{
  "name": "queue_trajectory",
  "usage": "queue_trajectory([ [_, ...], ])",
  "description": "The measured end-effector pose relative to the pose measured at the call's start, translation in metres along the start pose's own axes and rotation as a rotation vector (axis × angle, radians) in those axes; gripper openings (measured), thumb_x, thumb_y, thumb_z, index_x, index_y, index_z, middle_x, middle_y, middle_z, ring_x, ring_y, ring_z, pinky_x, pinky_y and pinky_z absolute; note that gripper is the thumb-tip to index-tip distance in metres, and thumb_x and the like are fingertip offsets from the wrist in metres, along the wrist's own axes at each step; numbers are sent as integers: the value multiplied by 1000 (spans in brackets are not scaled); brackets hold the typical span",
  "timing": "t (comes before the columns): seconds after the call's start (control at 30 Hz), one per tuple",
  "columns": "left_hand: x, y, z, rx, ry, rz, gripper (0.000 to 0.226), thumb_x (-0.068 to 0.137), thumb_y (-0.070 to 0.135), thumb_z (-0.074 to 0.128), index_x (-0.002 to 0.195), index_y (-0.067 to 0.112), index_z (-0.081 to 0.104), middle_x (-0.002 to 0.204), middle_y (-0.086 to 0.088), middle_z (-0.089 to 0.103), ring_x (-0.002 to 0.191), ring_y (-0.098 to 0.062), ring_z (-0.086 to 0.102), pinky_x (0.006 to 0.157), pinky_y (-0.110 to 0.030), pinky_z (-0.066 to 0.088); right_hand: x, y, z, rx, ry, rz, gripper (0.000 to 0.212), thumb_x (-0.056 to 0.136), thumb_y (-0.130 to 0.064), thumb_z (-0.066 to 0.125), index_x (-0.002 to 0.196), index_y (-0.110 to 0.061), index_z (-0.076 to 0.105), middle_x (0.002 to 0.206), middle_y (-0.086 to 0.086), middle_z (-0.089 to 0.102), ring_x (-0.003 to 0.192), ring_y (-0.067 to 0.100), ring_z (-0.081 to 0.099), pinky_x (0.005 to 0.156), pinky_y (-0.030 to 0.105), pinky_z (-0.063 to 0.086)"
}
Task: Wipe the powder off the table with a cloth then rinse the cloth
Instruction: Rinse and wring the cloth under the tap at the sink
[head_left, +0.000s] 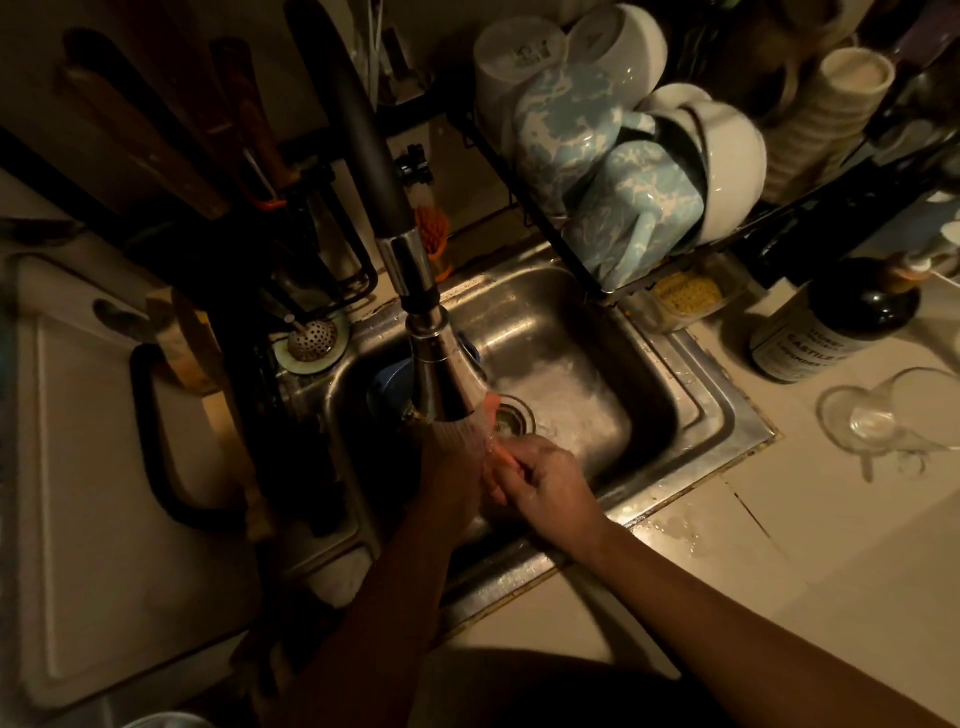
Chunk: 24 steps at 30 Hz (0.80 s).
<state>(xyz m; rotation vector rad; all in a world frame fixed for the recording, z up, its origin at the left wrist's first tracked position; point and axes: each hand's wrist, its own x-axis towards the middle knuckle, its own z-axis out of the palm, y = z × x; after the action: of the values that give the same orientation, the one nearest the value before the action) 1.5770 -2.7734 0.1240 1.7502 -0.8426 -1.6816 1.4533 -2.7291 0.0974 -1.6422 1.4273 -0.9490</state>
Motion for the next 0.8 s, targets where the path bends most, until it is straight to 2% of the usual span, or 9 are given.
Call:
queue_trajectory([
  [0.1,2,3,0,46,-104,16,37,107,22,33,78,24,56,73,0,55,58,-14,55,54,-30,48,3,10,-5,150,-43,75,17,94,-6,63,102,-16,75,81,-9,68,74,1,62,71,14,46],
  [0.2,-6,8,7,184,-245,153,19,103,14,45,91,12,60,77,-6,64,62,-17,64,59,-31,53,10,17,-10,417,-15,220,19,92,-15,67,108,-23,72,95,0,74,86,15,70,80,33,57],
  [0.3,-8,5,-4,194,-38,301,8,96,12,60,91,11,66,85,-12,71,80,-33,71,73,-43,60,13,25,-12,739,1,357,52,77,-7,78,125,-21,62,111,13,71,98,27,70,88,43,58],
  [0.37,-10,4,-10,127,51,276,24,95,2,57,80,20,60,67,4,70,68,-16,70,64,-29,59,14,32,-12,746,31,477,65,67,-16,85,127,-26,61,109,14,71,98,29,69,87,43,58],
  [0.43,-8,0,-10,8,55,199,24,95,-5,50,85,16,57,68,7,71,66,-4,68,66,-22,55,12,34,-9,708,5,509,47,73,-20,83,117,-18,67,96,7,71,87,23,66,78,33,55],
  [0.57,13,-23,-8,-191,205,183,24,95,5,56,114,-9,55,103,-26,65,87,-39,64,78,-47,53,0,19,3,864,-9,442,28,93,-15,64,119,-6,64,87,8,71,72,18,65,65,21,53],
  [0.63,10,-30,-4,-173,188,186,27,92,8,58,113,-8,57,98,-28,68,84,-46,67,76,-54,55,0,20,5,628,44,352,14,95,-23,66,100,-11,71,73,5,69,63,18,61,64,30,53],
  [0.7,3,-39,2,-47,184,194,14,88,17,64,99,12,70,82,-14,73,71,-34,71,74,-52,59,5,24,7,330,85,319,27,97,-32,65,75,-16,69,60,3,66,56,25,61,63,41,55],
  [0.8,-12,-37,6,51,195,237,19,81,40,68,83,22,70,75,0,73,71,-22,72,73,-47,61,9,23,10,126,207,311,33,96,-24,65,63,-21,62,54,-4,62,51,11,60,56,31,51],
])
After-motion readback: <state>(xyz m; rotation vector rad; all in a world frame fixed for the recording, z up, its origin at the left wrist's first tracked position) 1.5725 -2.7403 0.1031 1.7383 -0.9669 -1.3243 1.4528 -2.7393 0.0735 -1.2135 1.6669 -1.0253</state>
